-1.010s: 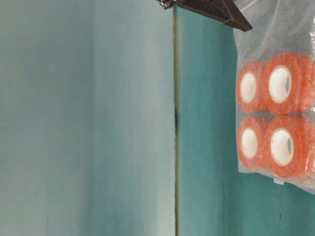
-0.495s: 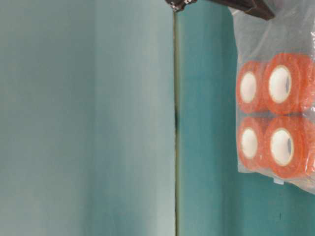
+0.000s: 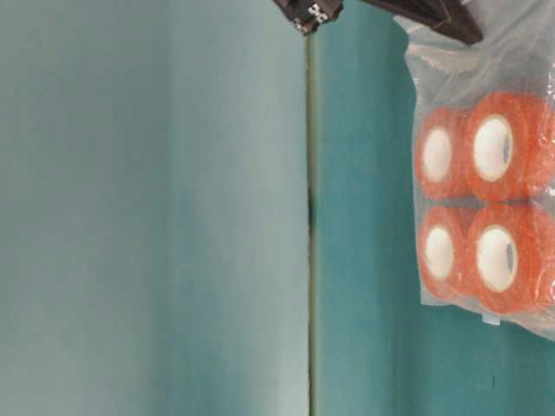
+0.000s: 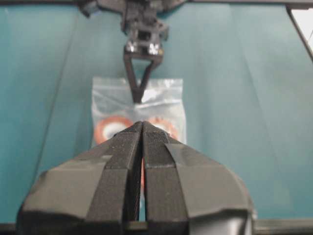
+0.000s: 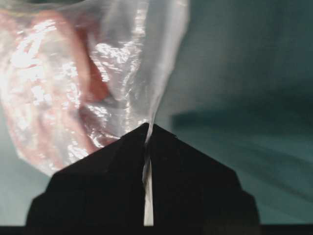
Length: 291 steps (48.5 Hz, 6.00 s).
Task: Hand over the clear zip bag and make it stand upright.
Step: 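Lower the right gripper onto the bag's right edge and close, then lift the bag with the right gripper, swinging it upright, then hold the bag hanging vertically from the right gripper above the table, then move the open left gripper to the bag's lower edge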
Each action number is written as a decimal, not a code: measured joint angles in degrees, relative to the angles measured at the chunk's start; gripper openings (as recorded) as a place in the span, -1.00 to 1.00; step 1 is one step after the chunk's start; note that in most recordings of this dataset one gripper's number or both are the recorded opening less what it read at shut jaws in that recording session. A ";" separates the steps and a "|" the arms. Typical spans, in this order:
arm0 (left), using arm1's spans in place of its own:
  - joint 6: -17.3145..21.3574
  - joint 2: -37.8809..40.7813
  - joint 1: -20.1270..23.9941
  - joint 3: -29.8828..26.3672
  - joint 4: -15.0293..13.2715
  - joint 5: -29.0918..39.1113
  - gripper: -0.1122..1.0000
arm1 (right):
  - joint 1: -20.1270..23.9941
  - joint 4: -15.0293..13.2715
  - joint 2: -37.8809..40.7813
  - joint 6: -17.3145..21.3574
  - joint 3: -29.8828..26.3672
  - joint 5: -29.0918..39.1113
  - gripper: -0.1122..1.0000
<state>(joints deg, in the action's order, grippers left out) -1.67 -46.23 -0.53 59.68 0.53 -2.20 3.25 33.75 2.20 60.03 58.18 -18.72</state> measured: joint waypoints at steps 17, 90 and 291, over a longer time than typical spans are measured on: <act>-1.49 -0.09 0.18 0.00 -0.09 2.72 -0.82 | -3.78 -0.70 -5.27 -14.68 -7.38 13.54 -0.79; -5.62 0.26 1.58 0.44 0.00 -0.44 0.76 | -14.15 -13.71 1.58 -55.46 -53.79 83.23 -0.79; -5.71 56.60 3.43 -11.78 0.00 -28.39 0.92 | -10.81 -20.39 5.45 -82.18 -57.39 82.62 -0.79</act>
<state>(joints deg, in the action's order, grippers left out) -7.38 10.37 2.90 47.90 0.53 -30.59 -7.56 13.36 7.65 -22.15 0.79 63.90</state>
